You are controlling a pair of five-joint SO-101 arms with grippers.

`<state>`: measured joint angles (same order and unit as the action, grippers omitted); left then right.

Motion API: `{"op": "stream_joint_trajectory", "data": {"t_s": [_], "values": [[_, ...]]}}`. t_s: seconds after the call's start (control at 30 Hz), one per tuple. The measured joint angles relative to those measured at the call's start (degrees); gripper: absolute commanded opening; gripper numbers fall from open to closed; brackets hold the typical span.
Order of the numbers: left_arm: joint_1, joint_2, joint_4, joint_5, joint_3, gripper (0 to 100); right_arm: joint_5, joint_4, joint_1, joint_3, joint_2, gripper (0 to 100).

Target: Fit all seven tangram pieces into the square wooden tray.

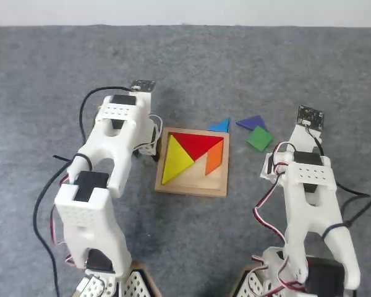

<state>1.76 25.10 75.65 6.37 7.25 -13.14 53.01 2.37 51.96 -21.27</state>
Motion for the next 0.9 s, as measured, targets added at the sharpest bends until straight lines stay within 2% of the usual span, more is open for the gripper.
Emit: {"op": "stream_joint_trajectory", "data": {"t_s": [0.17, 0.3, 0.4, 0.5, 0.7, 0.9], "values": [[-1.67, 0.09, -2.81, 8.18, -1.05, 19, 7.74, 0.00, 3.34, 0.88, 0.00, 22.3], [-6.42, 0.09, -7.74, 15.03, -1.32, 19, 13.80, 0.00, 6.51, 0.35, 0.00, 22.3], [-10.02, -0.79, -10.81, 17.58, -1.32, 19, 15.65, 0.35, 7.65, -3.25, 0.00, 22.3], [-13.01, -3.52, -13.54, 18.64, -1.32, 19, 20.13, 5.45, 7.12, -11.25, 0.62, 22.5], [-12.57, -4.57, -20.84, 18.99, 4.13, 19, 27.08, 13.80, 2.81, -34.37, 13.89, 22.7], [-11.25, -4.57, -22.15, 18.99, 4.57, 19, 25.58, 14.15, -8.00, -51.25, 36.40, 24.7]]}}
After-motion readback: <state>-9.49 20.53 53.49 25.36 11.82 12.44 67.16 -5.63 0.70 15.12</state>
